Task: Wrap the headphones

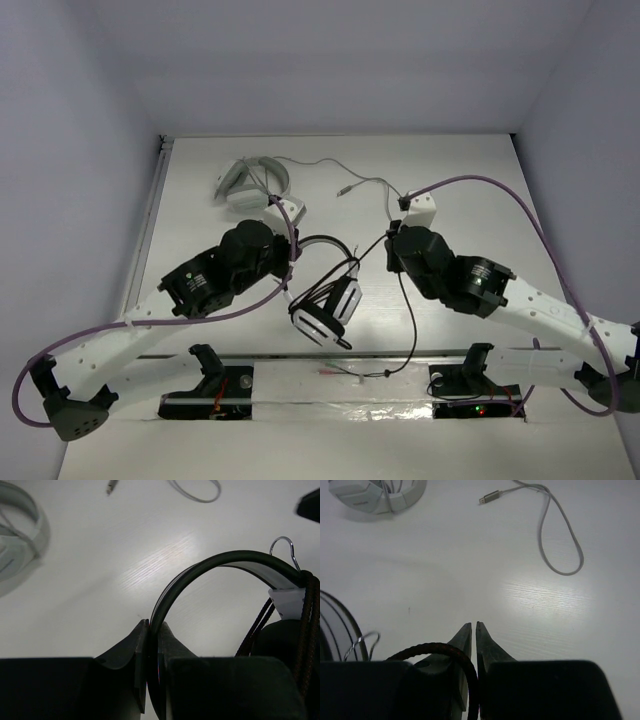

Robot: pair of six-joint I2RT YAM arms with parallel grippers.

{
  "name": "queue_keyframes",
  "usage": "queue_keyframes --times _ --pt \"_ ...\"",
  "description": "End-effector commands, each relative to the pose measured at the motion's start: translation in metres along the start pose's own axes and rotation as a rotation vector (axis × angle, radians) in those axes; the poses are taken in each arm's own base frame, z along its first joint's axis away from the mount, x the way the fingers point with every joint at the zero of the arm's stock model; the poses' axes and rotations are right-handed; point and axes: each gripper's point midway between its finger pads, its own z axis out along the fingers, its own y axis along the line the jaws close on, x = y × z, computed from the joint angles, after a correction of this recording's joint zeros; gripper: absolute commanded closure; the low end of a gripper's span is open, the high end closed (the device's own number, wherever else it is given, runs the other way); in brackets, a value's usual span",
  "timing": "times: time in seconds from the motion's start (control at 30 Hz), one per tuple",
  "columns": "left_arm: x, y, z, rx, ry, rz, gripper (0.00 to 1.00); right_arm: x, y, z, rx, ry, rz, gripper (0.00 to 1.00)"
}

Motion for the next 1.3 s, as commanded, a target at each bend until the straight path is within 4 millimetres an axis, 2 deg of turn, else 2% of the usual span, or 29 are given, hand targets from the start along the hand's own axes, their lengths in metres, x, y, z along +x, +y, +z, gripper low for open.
queue_keyframes --times 0.0,0.07,0.2,0.23,0.33,0.37,0.5,0.7,0.8,0.83,0.9,0.93,0.97,1.03,1.07,1.13,1.2,1.27 --pt "-0.049 -0.046 -0.024 0.265 -0.174 -0.078 1.0 -0.019 0.009 0.007 -0.014 -0.05 0.034 0.87" --pt "-0.058 -0.058 -0.033 0.343 -0.189 -0.091 1.0 -0.02 0.016 0.006 -0.055 -0.068 0.064 0.87" --pt "-0.086 -0.066 -0.051 0.414 -0.258 -0.11 1.0 -0.009 0.022 0.006 -0.11 -0.066 0.117 0.87" --pt "-0.097 -0.066 -0.057 0.42 -0.282 -0.123 1.0 -0.003 0.023 0.008 -0.12 -0.067 0.13 0.87" --pt "-0.114 -0.061 -0.063 0.404 -0.323 -0.147 1.0 0.001 0.023 0.007 -0.148 -0.088 0.178 0.87" --pt "-0.125 -0.056 -0.068 0.375 -0.353 -0.166 1.0 0.001 0.023 0.006 -0.159 -0.095 0.189 0.87" --pt "-0.144 -0.046 -0.068 0.305 -0.384 -0.177 1.0 -0.001 0.032 0.004 -0.212 -0.114 0.212 0.86" --pt "-0.173 -0.06 -0.079 0.385 -0.442 -0.196 1.0 0.001 0.052 0.013 -0.281 -0.119 0.226 0.86" --pt "-0.184 -0.068 -0.084 0.435 -0.465 -0.216 1.0 -0.004 0.065 0.015 -0.338 -0.155 0.247 0.85" --pt "-0.187 -0.069 -0.086 0.44 -0.468 -0.232 1.0 -0.009 0.072 0.013 -0.384 -0.182 0.267 0.85" --pt "-0.2 -0.061 -0.089 0.409 -0.493 -0.262 1.0 -0.005 0.081 0.014 -0.425 -0.179 0.263 0.82" --pt "-0.204 -0.058 -0.088 0.393 -0.49 -0.275 1.0 -0.001 0.086 0.015 -0.45 -0.172 0.258 0.82" --pt "-0.221 -0.056 -0.102 0.392 -0.524 -0.297 1.0 0.004 0.089 0.018 -0.456 -0.159 0.254 0.82" --pt "-0.231 -0.056 -0.1 0.39 -0.529 -0.313 1.0 0.011 0.097 0.022 -0.482 -0.146 0.271 0.81" --pt "-0.241 -0.055 -0.106 0.394 -0.551 -0.33 1.0 0.022 0.098 0.025 -0.493 -0.127 0.269 0.81" --pt "-0.249 -0.056 -0.103 0.393 -0.568 -0.344 1.0 0.031 0.109 0.029 -0.536 -0.106 0.294 0.79" --pt "-0.257 -0.054 -0.101 0.38 -0.584 -0.361 1.0 0.048 0.112 0.036 -0.546 -0.074 0.295 0.77" --pt "-0.266 -0.042 -0.101 0.321 -0.619 -0.384 1.0 0.062 0.119 0.043 -0.559 -0.044 0.3 0.77"
